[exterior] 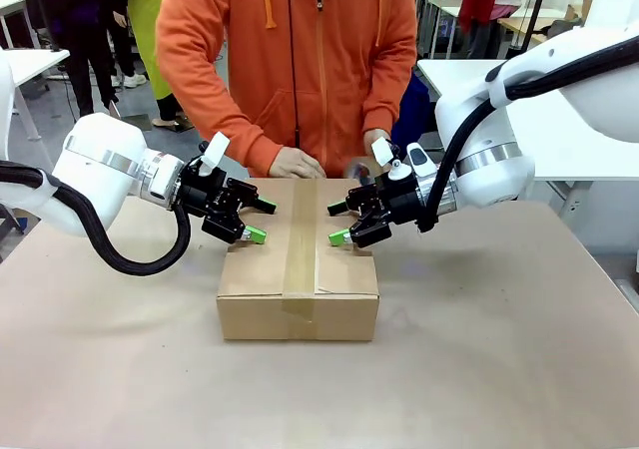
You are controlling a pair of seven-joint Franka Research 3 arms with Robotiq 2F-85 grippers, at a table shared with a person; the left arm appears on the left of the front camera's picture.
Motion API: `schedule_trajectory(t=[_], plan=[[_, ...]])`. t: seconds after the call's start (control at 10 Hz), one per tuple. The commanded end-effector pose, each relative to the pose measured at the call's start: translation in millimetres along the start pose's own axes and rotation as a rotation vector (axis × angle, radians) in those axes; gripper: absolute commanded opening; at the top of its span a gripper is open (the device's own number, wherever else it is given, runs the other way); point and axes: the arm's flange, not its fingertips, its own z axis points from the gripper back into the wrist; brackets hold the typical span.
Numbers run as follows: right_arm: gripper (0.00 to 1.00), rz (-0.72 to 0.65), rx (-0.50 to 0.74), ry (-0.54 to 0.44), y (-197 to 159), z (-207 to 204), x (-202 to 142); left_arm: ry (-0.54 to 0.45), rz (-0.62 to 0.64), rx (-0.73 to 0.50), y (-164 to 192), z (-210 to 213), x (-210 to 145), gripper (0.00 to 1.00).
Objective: Pack the gift set into the box.
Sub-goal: Press and hold the closed box until the human finishes sealing it.
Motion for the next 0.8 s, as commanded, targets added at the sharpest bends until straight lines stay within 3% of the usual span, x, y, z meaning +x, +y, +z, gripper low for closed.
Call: schedule_trajectory(t=[0.0,0.7], plan=[[1.00,-0.001,-0.006,0.003,0.1,-0.3,-2.6,0.002,-0.002,-0.001,-0.8,-1.3,-0.7,1.00],[1.00,0.000,0.000,0.000,0.0,0.0,0.0,0.000,0.000,0.000,0.0,0.0,0.0,1.00]])
